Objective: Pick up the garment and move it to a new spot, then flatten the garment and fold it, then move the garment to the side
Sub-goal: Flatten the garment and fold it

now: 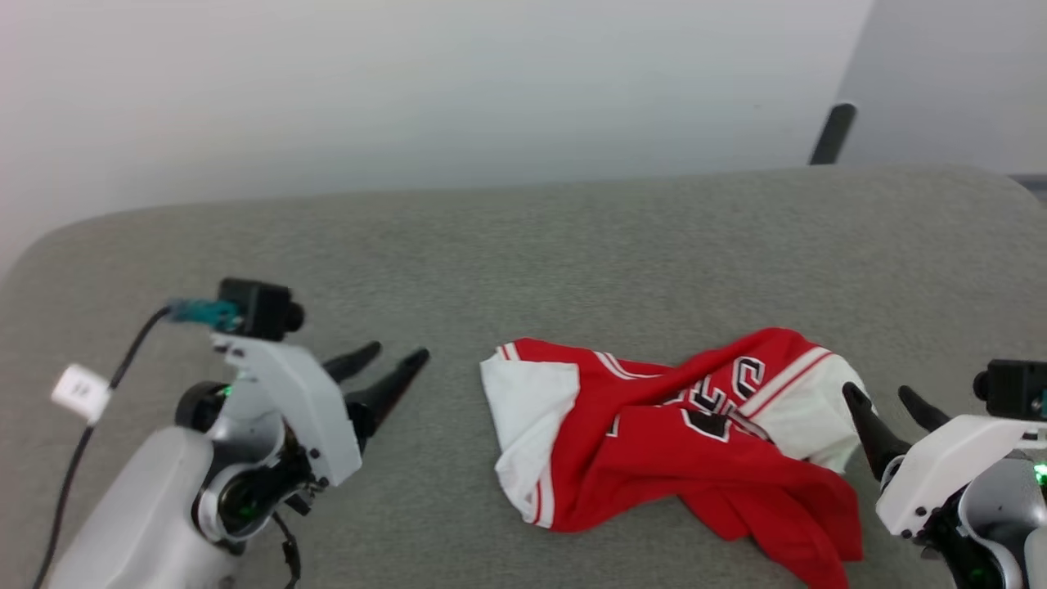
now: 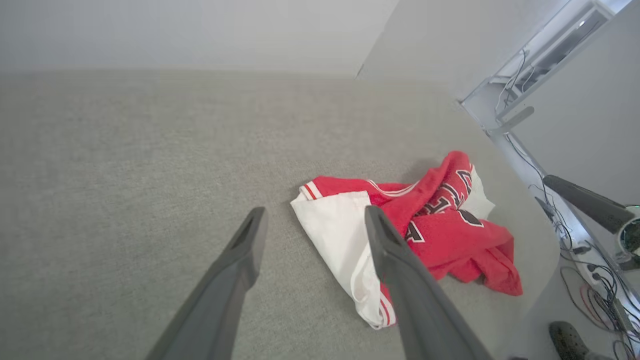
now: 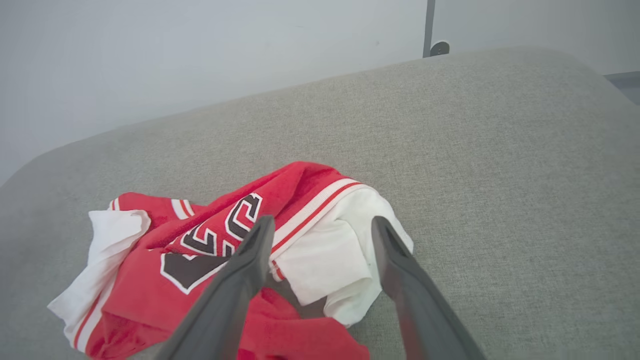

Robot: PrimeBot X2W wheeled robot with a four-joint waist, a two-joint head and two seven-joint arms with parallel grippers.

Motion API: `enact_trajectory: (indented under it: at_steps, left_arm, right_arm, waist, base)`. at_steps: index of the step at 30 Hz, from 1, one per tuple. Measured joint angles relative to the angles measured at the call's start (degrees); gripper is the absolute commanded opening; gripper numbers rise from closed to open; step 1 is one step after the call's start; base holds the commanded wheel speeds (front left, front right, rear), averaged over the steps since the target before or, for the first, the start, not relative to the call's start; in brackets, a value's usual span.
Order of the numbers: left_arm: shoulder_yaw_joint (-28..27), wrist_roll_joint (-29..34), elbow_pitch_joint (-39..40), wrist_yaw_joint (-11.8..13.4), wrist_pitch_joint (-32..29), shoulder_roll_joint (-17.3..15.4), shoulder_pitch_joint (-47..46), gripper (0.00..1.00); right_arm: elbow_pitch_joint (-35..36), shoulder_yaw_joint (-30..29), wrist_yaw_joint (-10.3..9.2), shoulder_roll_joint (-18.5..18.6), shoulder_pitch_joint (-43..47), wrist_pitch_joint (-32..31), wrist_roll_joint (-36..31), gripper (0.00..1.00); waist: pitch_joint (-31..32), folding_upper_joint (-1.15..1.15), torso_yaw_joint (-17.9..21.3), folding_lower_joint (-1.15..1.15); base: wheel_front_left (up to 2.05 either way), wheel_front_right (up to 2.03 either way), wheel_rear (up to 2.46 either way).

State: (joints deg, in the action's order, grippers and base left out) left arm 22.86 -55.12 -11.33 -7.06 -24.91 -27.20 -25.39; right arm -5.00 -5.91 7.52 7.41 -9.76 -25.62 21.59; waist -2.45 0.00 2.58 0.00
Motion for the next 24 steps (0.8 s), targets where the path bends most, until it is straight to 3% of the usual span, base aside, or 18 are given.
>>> enact_trajectory:
  at_steps: [6,13,18,24]
  left_arm:
    - [2.85,-5.25,-1.48,1.02,-12.38,0.79,-3.21,1.00]
    - [5.46,-7.51,-4.03,2.54,-20.59,1.01,-4.92,1.00]
    - [7.57,-7.89,-4.91,3.03,-24.06,1.02,-4.91,1.00]
    - [8.95,-6.08,-7.42,2.94,-23.92,0.33,-4.66,1.00]
  right_arm:
    - [1.24,-0.47,0.00,-1.21,1.25,0.96,0.08,1.00]
    - [1.89,-0.57,0.00,-2.36,1.58,1.44,0.02,1.00]
    - [1.75,-0.55,0.00,-2.57,1.58,1.76,0.00,1.00]
    - [1.82,-0.41,0.00,-2.82,1.58,1.92,0.00,1.00]
  waist:
    - [-0.93,0.00,2.80,0.00]
    - [-2.27,0.00,5.49,0.00]
    - [-3.16,0.00,6.84,0.00]
    - [-3.80,0.00,7.81,0.00]
  base:
    - [0.00,0.00,0.00]
    - [0.00,0.00,0.00]
    - [0.00,0.00,0.00]
    - [0.00,0.00,0.00]
